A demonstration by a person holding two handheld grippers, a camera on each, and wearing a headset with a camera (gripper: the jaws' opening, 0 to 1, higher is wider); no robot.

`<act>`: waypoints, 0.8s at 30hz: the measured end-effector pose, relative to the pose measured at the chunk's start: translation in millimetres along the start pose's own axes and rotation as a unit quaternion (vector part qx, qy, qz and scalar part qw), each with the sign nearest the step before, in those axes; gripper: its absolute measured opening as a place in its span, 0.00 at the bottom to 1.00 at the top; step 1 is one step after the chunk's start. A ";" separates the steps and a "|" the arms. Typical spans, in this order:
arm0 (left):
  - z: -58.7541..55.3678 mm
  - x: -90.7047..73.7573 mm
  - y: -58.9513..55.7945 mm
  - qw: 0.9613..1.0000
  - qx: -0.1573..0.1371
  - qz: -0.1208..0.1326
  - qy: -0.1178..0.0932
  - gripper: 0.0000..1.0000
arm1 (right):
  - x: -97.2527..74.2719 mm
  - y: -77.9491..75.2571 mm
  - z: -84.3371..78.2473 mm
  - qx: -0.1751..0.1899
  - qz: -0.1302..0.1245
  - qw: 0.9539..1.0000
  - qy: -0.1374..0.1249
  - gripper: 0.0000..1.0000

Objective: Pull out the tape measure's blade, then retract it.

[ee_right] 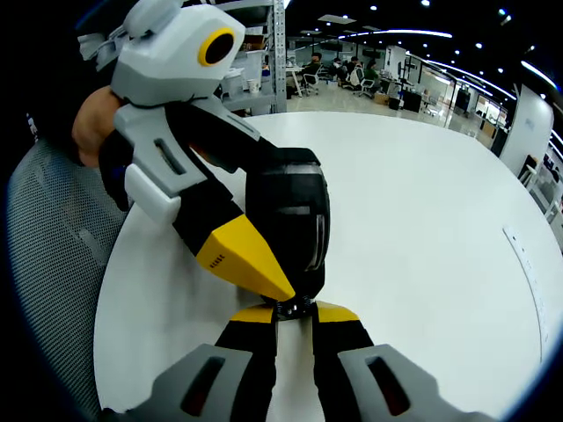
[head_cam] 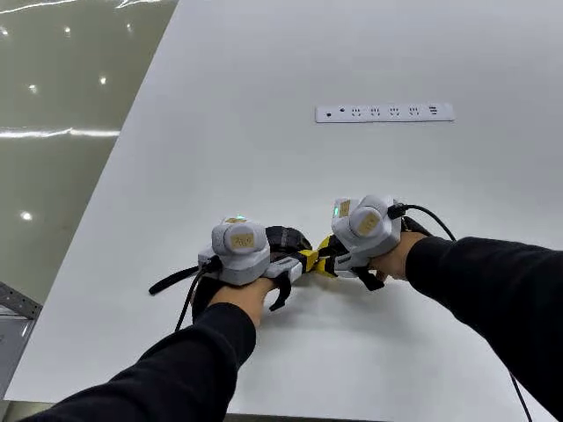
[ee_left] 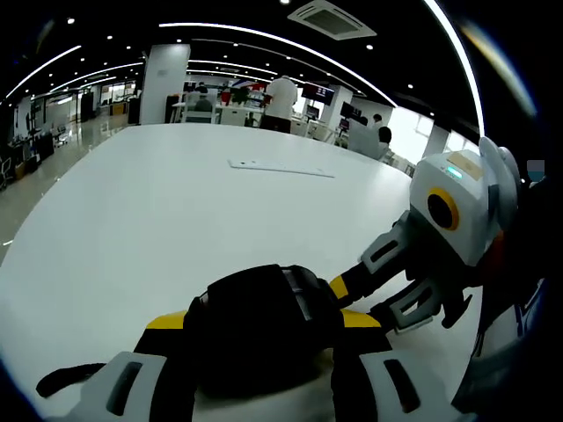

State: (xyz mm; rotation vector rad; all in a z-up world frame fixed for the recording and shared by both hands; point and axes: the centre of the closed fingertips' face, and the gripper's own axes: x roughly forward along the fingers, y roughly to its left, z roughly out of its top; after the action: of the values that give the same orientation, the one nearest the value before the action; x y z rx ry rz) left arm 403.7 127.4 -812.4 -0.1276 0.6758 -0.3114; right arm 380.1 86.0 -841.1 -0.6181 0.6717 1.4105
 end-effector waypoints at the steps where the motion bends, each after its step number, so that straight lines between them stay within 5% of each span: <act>1: 0.0 -0.1 -0.1 1.000 0.000 0.001 -0.001 0.59 | -0.1 0.2 0.1 0.001 -0.001 1.000 0.000 0.10; 9: -0.3 -0.7 -1.8 1.000 0.010 -0.002 0.012 0.62 | -1.1 -0.7 -2.0 0.026 -0.021 0.999 0.010 0.13; 12: -3.3 -4.9 -2.8 1.000 0.017 -0.008 0.020 0.63 | -8.0 -3.9 -5.3 0.043 -0.045 0.998 0.000 0.28; 15: -2.2 -9.6 -3.7 0.999 0.037 -0.034 0.013 0.73 | -23.7 -10.4 -12.4 0.056 -0.077 0.995 -0.012 0.37; 19: 17.9 -22.9 -2.0 0.995 0.052 -0.081 -0.039 0.99 | -51.9 -10.1 -28.6 0.081 -0.099 0.991 -0.022 0.44; 24: 17.0 -54.1 16.7 0.987 0.111 -0.107 -0.037 1.00 | -102.5 -4.1 -44.0 0.108 -0.149 0.981 -0.057 0.56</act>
State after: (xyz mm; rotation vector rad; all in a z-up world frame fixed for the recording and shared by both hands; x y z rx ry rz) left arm 378.6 160.9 -770.7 0.0016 0.5500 -0.5837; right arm 377.6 -15.6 -794.9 -0.4418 0.6032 1.0695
